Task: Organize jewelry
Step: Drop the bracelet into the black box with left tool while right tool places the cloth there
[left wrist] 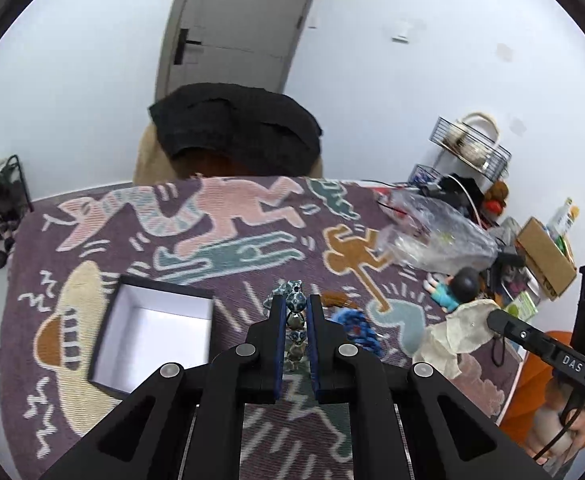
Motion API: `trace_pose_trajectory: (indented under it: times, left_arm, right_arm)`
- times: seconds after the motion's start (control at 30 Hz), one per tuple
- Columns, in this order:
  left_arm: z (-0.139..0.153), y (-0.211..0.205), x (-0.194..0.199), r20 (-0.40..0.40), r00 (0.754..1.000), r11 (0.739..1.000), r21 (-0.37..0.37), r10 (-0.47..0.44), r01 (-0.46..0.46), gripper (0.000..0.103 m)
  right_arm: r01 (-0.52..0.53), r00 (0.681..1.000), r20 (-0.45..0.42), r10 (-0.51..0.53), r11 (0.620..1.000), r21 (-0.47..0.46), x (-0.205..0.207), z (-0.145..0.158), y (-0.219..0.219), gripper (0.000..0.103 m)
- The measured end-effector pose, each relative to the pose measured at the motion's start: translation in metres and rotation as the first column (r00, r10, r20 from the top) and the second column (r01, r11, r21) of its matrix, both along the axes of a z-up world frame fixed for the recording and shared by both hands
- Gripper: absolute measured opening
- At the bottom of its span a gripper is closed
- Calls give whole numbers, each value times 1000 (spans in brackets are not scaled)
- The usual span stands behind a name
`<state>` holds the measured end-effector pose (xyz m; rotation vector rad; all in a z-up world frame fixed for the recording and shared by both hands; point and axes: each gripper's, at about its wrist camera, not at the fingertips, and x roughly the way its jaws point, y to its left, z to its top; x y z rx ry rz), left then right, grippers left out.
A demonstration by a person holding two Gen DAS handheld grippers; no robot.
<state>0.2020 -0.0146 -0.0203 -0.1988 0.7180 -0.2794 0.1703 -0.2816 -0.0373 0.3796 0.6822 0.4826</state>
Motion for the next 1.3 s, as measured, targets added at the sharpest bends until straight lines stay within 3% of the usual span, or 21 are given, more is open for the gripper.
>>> trace_pose_trajectory:
  times: [0.57,0.83,0.93,1.0,1.07,1.3]
  left_arm:
    - [-23,71,12,-24,986,986,11,165,-165,10]
    - [-51,100,21,-167,960,973,-22,223,-230,13]
    - [-49,104,15,-162,959,972,4,233,-236,36]
    - [-43,110,4,-129,961,969,5,247,-248,71]
    - [-37,117,-3,-89,960,964,3,266,-267,83]
    - [-27,146,-25,-71,944,947,7,321,-321,83]
  right_arm:
    - [-107,994,-13,107,994,-19,21,7,77,2]
    - [-168,985,-29,167,986,-16,37,6,128,2]
    - [-190,981,-38,190,982,-12,46,7,147,2]
    - [-205,978,-40,204,979,-16,51,8,159,2]
    - [-221,975,-40,220,975,-22,54,11,172,2]
    - [-268,963,-49,265,962,-55,65,15,214,2]
